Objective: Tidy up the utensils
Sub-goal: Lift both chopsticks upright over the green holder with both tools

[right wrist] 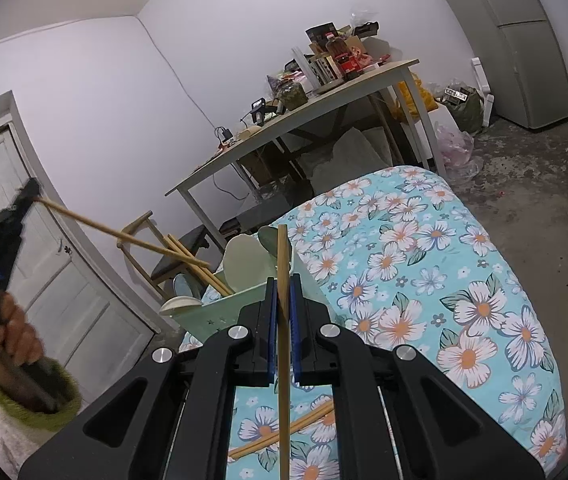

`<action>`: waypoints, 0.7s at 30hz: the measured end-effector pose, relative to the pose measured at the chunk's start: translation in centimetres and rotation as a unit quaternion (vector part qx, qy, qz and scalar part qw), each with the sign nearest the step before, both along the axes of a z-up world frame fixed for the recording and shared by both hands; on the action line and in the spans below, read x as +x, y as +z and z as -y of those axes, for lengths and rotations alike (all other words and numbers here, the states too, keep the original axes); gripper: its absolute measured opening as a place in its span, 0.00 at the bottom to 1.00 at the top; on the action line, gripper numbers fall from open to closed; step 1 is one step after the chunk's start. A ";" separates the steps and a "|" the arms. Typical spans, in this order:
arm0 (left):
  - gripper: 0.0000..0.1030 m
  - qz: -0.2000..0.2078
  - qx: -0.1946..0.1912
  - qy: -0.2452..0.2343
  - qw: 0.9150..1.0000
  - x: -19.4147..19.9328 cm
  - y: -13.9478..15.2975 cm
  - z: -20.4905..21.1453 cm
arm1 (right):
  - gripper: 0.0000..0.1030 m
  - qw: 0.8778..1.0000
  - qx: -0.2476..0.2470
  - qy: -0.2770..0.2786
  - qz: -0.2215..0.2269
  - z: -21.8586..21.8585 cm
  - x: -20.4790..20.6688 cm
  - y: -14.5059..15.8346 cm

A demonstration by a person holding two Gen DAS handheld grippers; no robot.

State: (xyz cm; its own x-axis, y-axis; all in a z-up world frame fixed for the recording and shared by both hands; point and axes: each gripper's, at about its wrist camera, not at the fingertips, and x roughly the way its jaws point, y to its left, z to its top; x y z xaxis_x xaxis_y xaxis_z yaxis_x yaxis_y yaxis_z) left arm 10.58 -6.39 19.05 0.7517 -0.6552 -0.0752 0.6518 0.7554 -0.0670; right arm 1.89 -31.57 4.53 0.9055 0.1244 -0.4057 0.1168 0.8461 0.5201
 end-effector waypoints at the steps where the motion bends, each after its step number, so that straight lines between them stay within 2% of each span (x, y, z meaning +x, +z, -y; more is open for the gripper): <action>1: 0.04 -0.004 0.007 0.004 1.000 0.7 -0.6 0.5 | 0.06 1.000 0.000 0.000 -0.001 0.1 0.0 -0.1; 5: 0.04 -0.030 0.020 0.009 0.999 3.0 -2.5 2.2 | 0.06 1.000 0.003 -0.001 -0.004 0.5 0.2 -0.4; 12: 0.04 -0.045 0.041 0.014 0.998 5.3 -5.0 4.0 | 0.06 1.000 0.008 -0.001 -0.011 0.9 0.4 -1.0; 16: 0.05 -0.076 0.048 0.002 0.996 6.6 -6.5 4.5 | 0.06 1.000 0.008 -0.002 -0.014 1.0 0.4 -1.1; 17: 0.09 -0.085 0.046 -0.001 0.995 6.8 -6.8 4.4 | 0.06 1.000 0.007 -0.002 -0.014 1.0 0.4 -1.1; 18: 0.18 -0.095 0.042 -0.003 0.995 7.1 -7.0 4.3 | 0.06 1.000 0.007 -0.002 -0.014 1.0 0.4 -1.1; 21: 0.22 -0.108 0.027 -0.002 0.994 7.5 -7.2 3.3 | 0.06 1.000 0.005 -0.004 -0.015 1.0 0.4 -1.0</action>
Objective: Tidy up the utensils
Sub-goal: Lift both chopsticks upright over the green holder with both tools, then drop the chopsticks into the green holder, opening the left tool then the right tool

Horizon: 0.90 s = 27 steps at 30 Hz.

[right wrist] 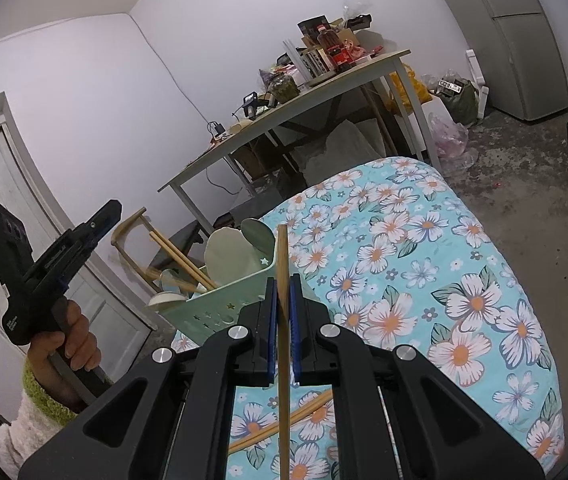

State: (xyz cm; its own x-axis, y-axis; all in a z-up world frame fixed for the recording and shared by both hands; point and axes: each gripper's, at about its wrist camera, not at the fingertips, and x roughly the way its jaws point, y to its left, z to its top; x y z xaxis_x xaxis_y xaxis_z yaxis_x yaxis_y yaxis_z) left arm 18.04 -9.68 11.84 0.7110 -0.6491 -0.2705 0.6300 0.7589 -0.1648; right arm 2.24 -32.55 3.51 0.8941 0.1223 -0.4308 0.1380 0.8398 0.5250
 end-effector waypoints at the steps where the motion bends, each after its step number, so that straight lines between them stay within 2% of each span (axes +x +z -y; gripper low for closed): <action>1: 0.23 -0.001 -0.002 0.000 1.000 0.0 0.0 -0.3 | 0.06 1.000 -0.001 0.000 0.000 0.0 0.0 0.0; 5: 0.25 -0.004 -0.009 0.001 1.000 -0.6 -0.2 -1.6 | 0.06 1.000 -0.007 0.000 0.000 -0.3 -0.1 0.4; 8: 0.31 -0.006 -0.012 0.003 1.000 -1.4 -0.4 -2.8 | 0.06 1.000 -0.013 0.000 0.003 -0.6 -0.2 0.8; 13: 0.36 -0.023 -0.021 0.014 0.999 -3.0 -2.0 -5.8 | 0.06 1.000 -0.026 0.004 0.012 -1.1 -0.1 2.1; 17: 0.38 -0.057 -0.022 0.027 0.998 -4.1 -4.9 -8.3 | 0.06 0.999 -0.042 0.013 0.025 -1.7 0.3 3.8; 21: 0.38 -0.100 -0.002 0.032 0.994 -4.8 -8.7 -9.6 | 0.06 0.996 -0.061 0.026 0.052 -2.5 1.1 6.6; 27: 0.38 -0.161 0.003 0.039 0.986 -5.2 -13.4 -10.8 | 0.06 0.986 -0.111 0.042 0.115 -4.5 2.8 12.4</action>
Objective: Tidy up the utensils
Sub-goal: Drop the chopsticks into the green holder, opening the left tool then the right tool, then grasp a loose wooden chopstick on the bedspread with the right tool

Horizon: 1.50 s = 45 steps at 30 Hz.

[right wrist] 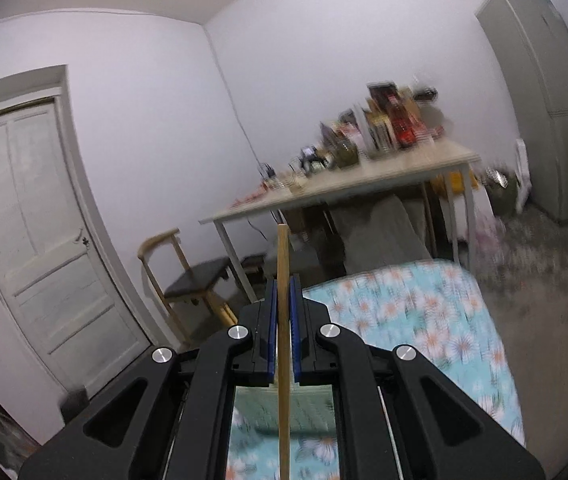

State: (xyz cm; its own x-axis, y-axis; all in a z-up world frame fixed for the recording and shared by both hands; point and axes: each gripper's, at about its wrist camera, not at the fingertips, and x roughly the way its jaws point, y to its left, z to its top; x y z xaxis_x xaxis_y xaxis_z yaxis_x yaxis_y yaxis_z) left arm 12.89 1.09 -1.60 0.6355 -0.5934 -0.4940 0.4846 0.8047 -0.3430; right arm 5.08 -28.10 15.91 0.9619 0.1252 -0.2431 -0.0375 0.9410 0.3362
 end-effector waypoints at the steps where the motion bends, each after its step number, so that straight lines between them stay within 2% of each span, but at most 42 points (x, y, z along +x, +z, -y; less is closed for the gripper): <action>1: 0.38 -0.003 0.001 0.001 1.000 -0.1 -0.4 -0.1 | 0.06 1.000 -0.011 0.001 0.015 -0.4 0.6 1.3; 7: 0.38 0.000 0.011 -0.005 1.000 -0.7 -1.3 0.0 | 0.06 0.998 -0.027 0.017 0.060 -1.5 3.8 5.6; 14: 0.38 0.002 0.015 -0.012 1.000 -0.7 -1.7 0.1 | 0.06 0.997 -0.034 0.009 0.075 -2.2 8.4 7.1; 17: 0.38 -0.003 0.012 -0.013 1.000 -0.6 -1.9 0.1 | 0.06 0.997 -0.033 0.007 0.070 -2.5 10.6 6.2; 23: 0.38 -0.006 0.011 -0.012 1.000 -0.3 -2.2 0.0 | 0.06 0.998 -0.052 -0.002 0.045 -3.6 14.8 2.5; 29: 0.38 -0.011 0.011 -0.008 1.000 0.0 -2.5 -0.2 | 0.06 0.995 -0.102 0.000 -0.019 -4.9 17.7 -2.2; 34: 0.38 -0.012 0.013 -0.011 1.000 0.0 -2.5 0.1 | 0.08 0.996 -0.087 0.004 -0.035 -4.1 16.8 -3.0; 36: 0.38 -0.012 0.013 -0.013 1.000 -0.1 -2.5 0.2 | 0.22 0.996 -0.078 0.001 -0.033 -3.5 16.1 -2.6; 38: 0.38 -0.010 0.014 -0.015 1.000 -0.2 -2.4 0.5 | 0.27 0.997 -0.067 -0.004 -0.024 -2.7 14.9 -2.0; 45: 0.38 -0.003 0.020 -0.021 1.000 -0.7 -2.0 1.2 | 0.30 0.999 -0.036 -0.022 -0.001 0.3 8.9 -0.3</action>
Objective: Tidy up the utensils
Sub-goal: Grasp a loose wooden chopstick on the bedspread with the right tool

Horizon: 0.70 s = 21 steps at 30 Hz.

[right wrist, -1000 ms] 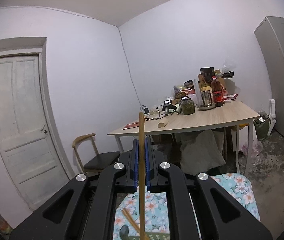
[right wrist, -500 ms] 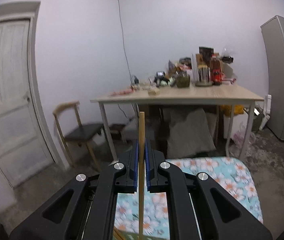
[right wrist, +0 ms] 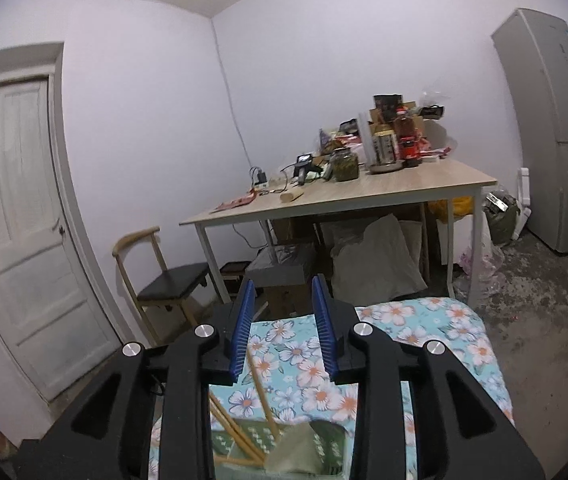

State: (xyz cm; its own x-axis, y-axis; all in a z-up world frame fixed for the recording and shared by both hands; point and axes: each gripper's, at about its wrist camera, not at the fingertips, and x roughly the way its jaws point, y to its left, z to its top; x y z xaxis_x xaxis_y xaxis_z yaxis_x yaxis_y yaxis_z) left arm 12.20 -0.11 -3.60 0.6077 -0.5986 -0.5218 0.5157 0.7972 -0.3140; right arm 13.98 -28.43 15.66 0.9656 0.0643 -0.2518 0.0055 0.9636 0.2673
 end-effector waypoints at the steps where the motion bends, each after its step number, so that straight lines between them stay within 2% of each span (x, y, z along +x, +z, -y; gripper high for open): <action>1: 0.38 0.001 0.001 -0.001 1.000 -0.1 0.1 0.1 | 0.30 1.000 0.008 -0.001 0.000 0.5 -0.8 0.0; 7: 0.38 0.003 0.007 -0.014 1.000 -0.2 0.3 1.1 | 0.30 0.996 0.080 -0.023 -0.021 4.9 -6.8 -2.2; 9: 0.38 0.006 0.011 -0.022 1.000 -0.4 0.4 1.6 | 0.30 0.993 0.111 -0.032 -0.032 6.3 -8.5 -3.9; 13: 0.38 0.007 0.015 -0.036 0.999 -0.5 0.4 2.6 | 0.30 0.978 0.187 -0.042 -0.080 8.0 -10.9 -9.2; 16: 0.38 0.004 0.022 -0.046 0.999 -0.4 0.2 3.3 | 0.30 0.959 0.250 -0.046 -0.126 8.4 -11.7 -14.3; 21: 0.38 -0.001 0.040 -0.058 0.997 -0.4 -0.2 4.2 | 0.30 0.906 0.370 -0.045 -0.199 8.4 -11.2 -23.3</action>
State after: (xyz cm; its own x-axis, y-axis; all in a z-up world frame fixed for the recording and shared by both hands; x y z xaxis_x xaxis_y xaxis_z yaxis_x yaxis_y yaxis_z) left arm 11.83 -4.29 -3.78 0.5361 -0.6210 -0.5718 0.6058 0.7547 -0.2517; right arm 2.73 -36.78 -7.61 0.8174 0.2830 -0.5018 0.3139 0.5115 0.7999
